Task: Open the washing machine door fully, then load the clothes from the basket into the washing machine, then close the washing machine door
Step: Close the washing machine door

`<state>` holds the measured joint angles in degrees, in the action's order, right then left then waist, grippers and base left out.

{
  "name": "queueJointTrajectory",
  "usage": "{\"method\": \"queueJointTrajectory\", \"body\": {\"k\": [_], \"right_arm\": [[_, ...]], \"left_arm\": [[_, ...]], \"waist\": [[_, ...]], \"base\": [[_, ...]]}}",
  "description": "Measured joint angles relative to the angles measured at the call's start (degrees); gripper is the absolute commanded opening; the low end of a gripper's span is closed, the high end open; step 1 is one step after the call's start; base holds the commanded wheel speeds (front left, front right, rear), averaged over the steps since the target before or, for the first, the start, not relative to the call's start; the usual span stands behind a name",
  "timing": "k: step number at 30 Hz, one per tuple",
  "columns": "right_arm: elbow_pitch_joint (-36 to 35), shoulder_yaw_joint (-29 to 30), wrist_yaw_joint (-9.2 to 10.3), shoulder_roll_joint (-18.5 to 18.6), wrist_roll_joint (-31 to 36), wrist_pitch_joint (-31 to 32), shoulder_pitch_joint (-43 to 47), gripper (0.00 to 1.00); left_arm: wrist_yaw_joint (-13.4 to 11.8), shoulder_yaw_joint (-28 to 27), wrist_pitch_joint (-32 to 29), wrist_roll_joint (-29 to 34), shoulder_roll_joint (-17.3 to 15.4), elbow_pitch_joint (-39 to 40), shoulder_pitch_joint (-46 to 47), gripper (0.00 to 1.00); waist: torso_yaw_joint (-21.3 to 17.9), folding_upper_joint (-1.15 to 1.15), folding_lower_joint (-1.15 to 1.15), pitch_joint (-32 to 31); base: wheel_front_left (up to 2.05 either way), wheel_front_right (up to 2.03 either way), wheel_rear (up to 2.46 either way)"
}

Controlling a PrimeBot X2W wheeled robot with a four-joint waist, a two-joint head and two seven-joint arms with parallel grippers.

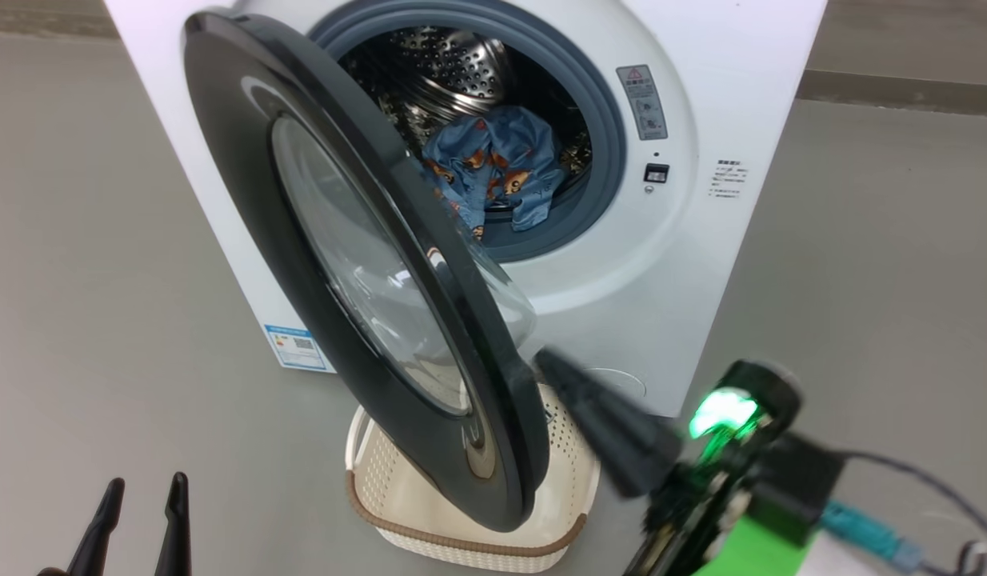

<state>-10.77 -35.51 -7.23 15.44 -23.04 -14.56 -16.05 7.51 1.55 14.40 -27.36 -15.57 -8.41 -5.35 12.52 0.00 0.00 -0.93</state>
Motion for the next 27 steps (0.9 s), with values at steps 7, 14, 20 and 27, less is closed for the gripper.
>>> {"method": "queueJointTrajectory", "body": {"k": [7, 14, 20, 27], "right_arm": [[3.0, -9.5, 0.0, -0.9, -1.5, 0.0, -0.1, 0.0], [6.8, -12.8, 0.0, -0.9, -2.1, 0.0, -0.1, 0.0], [10.4, -14.7, 0.0, -1.0, -2.4, 0.0, -0.1, 0.0], [14.3, -15.0, 0.0, -2.1, -2.6, 0.0, -0.1, 0.0]], "left_arm": [[0.0, 0.1, 0.0, 0.6, 0.3, 0.0, 0.0, 1.0], [0.0, 0.2, 0.0, 0.7, 0.5, 0.1, 0.0, 1.0], [0.0, 0.1, 0.0, 0.7, 0.8, 0.1, 0.1, 1.0], [0.0, 0.4, 0.0, 0.7, 1.0, 0.1, 0.5, 1.0]], "waist": [[0.9, 0.0, 0.0, 0.1], [1.2, 0.0, 0.0, 0.5], [1.2, 0.0, 0.0, 1.1], [1.3, 0.0, 0.0, 2.3]], "base": [[0.0, 0.0, 0.0], [0.0, 0.0, 0.0], [0.0, 0.0, 0.0], [0.0, 0.0, 0.0]]}}
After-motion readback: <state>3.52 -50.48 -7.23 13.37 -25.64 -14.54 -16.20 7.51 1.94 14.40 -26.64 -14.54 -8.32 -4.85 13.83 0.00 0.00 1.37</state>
